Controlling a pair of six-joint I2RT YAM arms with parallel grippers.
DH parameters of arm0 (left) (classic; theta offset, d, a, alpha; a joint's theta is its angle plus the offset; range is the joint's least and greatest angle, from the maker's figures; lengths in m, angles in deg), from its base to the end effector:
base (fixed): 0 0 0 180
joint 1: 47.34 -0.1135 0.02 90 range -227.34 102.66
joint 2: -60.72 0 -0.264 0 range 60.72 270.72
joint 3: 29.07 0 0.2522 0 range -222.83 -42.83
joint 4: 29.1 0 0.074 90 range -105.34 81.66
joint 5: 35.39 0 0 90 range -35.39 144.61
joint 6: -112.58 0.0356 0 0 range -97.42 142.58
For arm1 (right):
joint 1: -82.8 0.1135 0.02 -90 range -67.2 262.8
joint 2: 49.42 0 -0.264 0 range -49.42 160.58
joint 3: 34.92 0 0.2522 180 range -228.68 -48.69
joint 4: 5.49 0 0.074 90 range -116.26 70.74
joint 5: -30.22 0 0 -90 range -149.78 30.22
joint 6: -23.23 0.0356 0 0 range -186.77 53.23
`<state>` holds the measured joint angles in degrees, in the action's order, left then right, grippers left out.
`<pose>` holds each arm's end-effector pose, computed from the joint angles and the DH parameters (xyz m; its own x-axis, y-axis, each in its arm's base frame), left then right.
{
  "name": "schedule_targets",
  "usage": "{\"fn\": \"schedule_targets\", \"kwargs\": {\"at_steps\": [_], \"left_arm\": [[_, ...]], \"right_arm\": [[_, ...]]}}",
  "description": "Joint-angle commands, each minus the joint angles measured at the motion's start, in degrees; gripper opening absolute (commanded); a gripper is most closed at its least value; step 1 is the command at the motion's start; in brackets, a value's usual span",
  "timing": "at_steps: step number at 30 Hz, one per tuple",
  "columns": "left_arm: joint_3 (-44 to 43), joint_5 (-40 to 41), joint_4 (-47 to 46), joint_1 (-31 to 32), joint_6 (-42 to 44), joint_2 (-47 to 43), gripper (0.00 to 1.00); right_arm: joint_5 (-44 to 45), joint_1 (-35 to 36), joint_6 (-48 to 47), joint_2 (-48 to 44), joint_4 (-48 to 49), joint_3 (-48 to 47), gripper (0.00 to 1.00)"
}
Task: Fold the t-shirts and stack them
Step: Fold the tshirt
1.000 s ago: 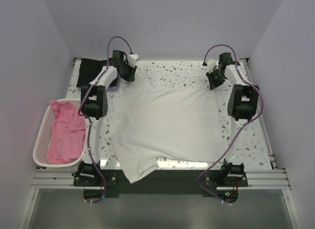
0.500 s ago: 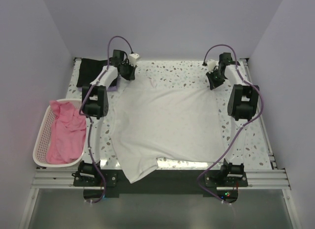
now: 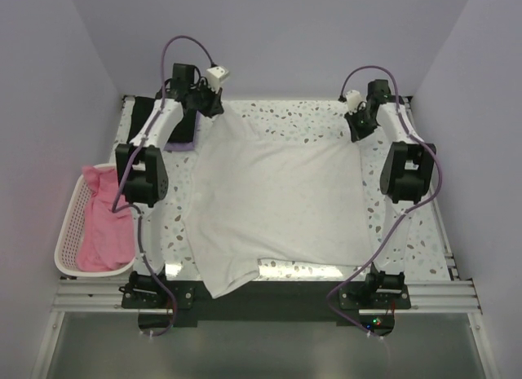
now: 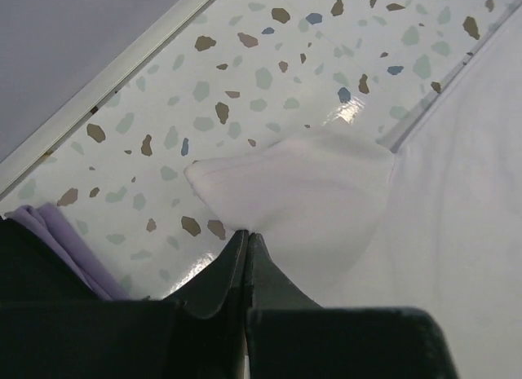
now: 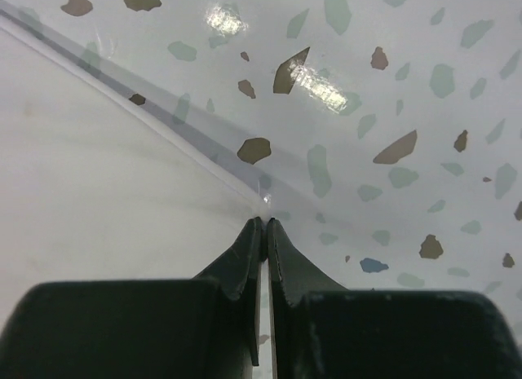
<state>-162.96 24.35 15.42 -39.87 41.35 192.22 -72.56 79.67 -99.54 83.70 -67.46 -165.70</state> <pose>0.5178 -0.0860 0.2515 -0.4744 0.3425 -0.8110 0.6712 0.7368 -0.0814 0.4993 -0.0194 0.1979 -0.7336 -0.4885 -0.4724 -0.5228 0.8498 -0.0670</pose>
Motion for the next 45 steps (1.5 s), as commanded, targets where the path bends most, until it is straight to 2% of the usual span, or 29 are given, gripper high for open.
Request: {"fn": "schedule_targets", "kwargs": {"at_steps": [1, 13, 22, 28, 34, 39, 45], "left_arm": [[3.8, -3.2, -1.1, -0.6, 3.4, -6.5, 0.0], [18.3, -5.2, -0.4, -0.7, 8.6, -19.8, 0.0], [35.3, -6.4, -0.3, -0.6, 12.3, -33.0, 0.0], [44.5, -7.2, 1.9, -0.3, 11.7, -37.8, 0.0], [57.1, -5.3, -1.5, 0.7, 9.9, -44.5, 0.0], [63.0, -1.5, -3.8, 1.9, 9.4, -45.5, 0.0], [64.5, 1.9, -5.0, 2.0, 10.5, -41.8, 0.0]], "right_arm": [[-1.3, -0.4, -1.9, -7.5, -0.2, 0.6, 0.0], [-3.4, -2.0, -7.3, -16.0, -0.7, 8.9, 0.0], [-6.1, -2.0, -9.9, -20.4, -0.9, 17.6, 0.0], [-6.5, -2.1, -12.2, -23.9, -0.8, 22.6, 0.0], [-6.1, -2.1, -15.4, -26.2, 0.0, 29.5, 0.0], [-4.5, -2.0, -17.0, -26.7, 3.1, 35.1, 0.0], [-3.7, -2.1, -17.6, -25.3, 4.6, 39.1, 0.0]]}}
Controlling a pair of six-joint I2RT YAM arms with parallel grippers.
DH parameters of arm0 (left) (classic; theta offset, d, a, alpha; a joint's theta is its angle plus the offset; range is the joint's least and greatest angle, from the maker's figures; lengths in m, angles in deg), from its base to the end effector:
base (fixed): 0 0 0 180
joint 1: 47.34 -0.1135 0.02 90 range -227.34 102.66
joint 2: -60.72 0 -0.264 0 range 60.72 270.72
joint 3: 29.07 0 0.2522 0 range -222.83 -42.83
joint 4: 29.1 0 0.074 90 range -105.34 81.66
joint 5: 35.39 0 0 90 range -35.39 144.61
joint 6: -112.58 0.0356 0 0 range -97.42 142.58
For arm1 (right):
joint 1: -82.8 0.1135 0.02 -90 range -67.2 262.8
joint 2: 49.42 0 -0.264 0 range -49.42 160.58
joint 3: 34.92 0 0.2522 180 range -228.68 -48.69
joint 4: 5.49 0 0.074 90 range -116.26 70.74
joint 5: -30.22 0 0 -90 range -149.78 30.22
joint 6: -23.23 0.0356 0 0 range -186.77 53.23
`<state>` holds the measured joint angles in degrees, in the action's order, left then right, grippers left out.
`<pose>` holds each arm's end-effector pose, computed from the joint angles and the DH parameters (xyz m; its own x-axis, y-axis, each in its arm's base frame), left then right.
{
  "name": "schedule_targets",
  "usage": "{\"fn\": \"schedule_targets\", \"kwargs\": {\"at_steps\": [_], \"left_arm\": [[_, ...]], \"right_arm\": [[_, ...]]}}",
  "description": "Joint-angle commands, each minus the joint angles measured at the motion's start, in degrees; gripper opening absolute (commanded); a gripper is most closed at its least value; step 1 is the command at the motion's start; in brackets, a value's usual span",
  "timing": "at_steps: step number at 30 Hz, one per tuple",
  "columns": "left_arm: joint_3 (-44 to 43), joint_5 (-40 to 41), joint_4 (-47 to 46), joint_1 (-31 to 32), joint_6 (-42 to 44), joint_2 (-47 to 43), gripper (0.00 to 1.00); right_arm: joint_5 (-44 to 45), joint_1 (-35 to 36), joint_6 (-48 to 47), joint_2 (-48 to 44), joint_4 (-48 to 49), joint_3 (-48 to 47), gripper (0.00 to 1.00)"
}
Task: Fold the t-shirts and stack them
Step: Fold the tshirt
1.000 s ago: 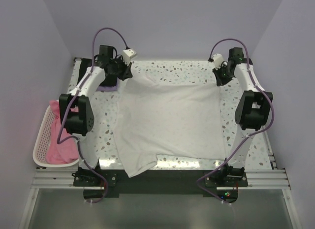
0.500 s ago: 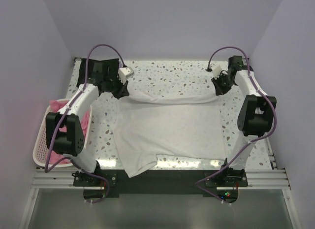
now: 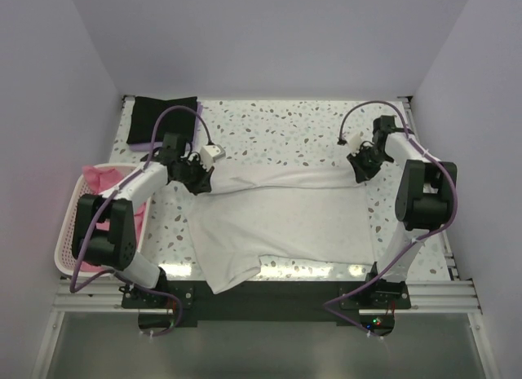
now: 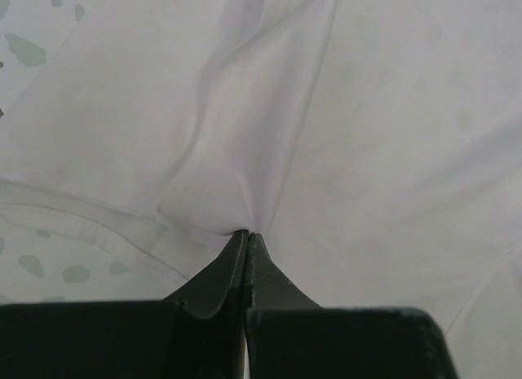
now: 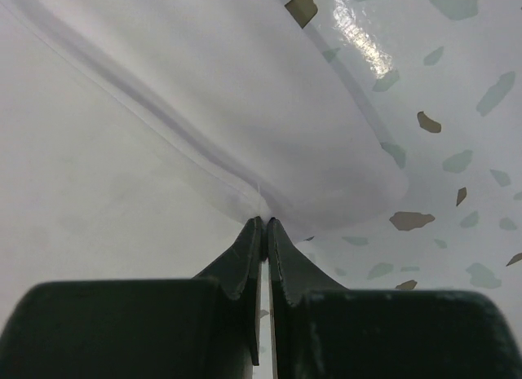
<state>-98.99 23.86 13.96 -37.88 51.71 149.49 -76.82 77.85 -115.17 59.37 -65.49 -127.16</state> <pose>0.2952 -0.0676 0.2037 -0.5758 0.5201 -0.6309 0.7544 0.6353 -0.1648 0.3714 -0.0217 0.1865 -0.6542 -0.6610 -0.3676 -0.7149 0.6991 0.0153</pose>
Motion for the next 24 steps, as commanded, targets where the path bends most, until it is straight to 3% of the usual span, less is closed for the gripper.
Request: {"fn": "schedule_targets", "kwargs": {"at_steps": [1, 11, 24], "left_arm": [[0.6, 2.7, -3.8, 0.0, 0.3, 1.6, 0.0], [0.4, 2.5, -2.9, 0.0, 3.1, 3.0, 0.0], [1.1, 1.1, -1.9, 1.1, 7.7, -1.8, 0.0]], "right_arm": [[0.8, -0.2, -2.0, -1.0, 2.6, 1.0, 0.0], [2.2, -0.2, -2.8, -0.6, 2.8, 1.7, 0.0], [0.7, -0.2, -4.2, -3.8, -0.9, 0.3, 0.0]]}}
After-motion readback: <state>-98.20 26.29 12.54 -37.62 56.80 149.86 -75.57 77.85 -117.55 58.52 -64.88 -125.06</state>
